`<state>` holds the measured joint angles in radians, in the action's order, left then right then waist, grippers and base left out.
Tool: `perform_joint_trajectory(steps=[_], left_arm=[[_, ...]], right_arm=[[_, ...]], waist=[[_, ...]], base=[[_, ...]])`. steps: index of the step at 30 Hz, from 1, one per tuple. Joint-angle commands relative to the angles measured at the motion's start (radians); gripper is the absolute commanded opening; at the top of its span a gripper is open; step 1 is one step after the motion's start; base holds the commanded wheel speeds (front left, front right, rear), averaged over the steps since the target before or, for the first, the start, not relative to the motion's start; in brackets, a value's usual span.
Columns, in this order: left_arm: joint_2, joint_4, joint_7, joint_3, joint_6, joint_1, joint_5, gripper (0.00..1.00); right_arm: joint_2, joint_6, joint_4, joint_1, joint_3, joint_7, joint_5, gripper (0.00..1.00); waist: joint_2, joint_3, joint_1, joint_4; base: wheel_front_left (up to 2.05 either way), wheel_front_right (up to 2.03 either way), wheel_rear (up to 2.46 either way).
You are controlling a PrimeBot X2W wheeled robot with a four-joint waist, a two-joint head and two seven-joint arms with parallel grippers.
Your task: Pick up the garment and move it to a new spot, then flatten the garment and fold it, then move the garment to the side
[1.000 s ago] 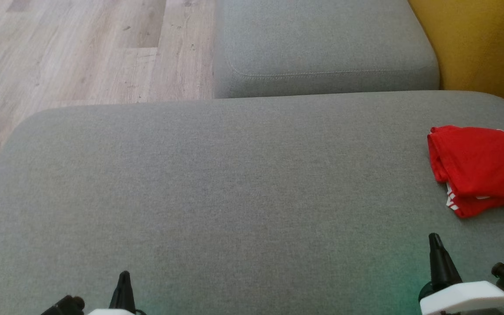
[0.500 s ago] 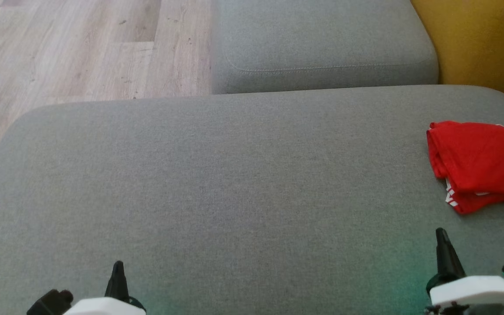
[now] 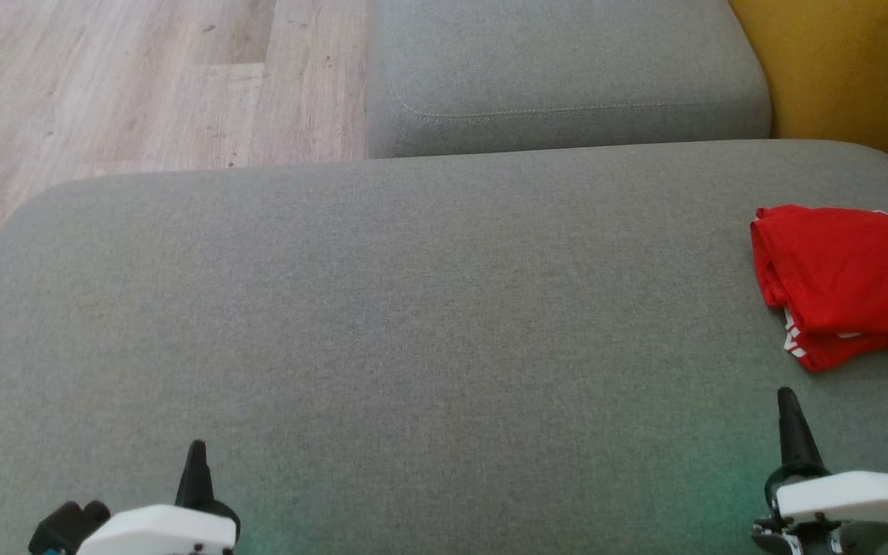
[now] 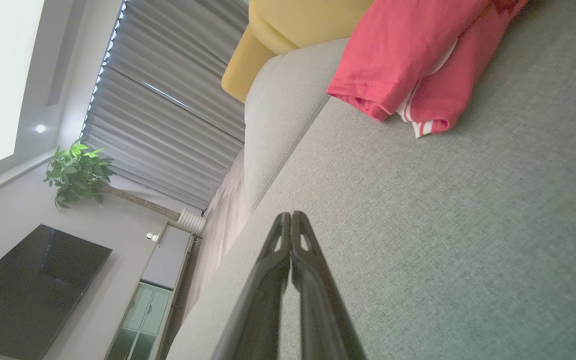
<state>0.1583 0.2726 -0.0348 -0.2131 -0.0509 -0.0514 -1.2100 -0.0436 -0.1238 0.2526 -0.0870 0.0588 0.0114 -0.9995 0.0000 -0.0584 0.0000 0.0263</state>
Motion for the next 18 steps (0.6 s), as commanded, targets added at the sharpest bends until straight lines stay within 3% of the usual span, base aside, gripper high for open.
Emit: perform_joint_trajectory(steps=[1,18], left_arm=[[-0.003,-0.028,0.009,0.049,0.017,0.067,-0.025,0.00],[-0.037,-0.028,0.054,0.141,0.072,0.098,-0.151,0.00]], right_arm=[[-0.008,-0.004,-0.030,0.070,-0.005,0.010,-0.039,0.00],[-0.009,-0.005,-0.023,0.112,0.014,0.039,-0.231,0.00]], waist=[[0.0000,0.002,0.0000,-0.001],[0.0000,0.022,0.0000,-0.010]], base=[[0.00,0.00,0.00],[0.00,0.00,0.00]])
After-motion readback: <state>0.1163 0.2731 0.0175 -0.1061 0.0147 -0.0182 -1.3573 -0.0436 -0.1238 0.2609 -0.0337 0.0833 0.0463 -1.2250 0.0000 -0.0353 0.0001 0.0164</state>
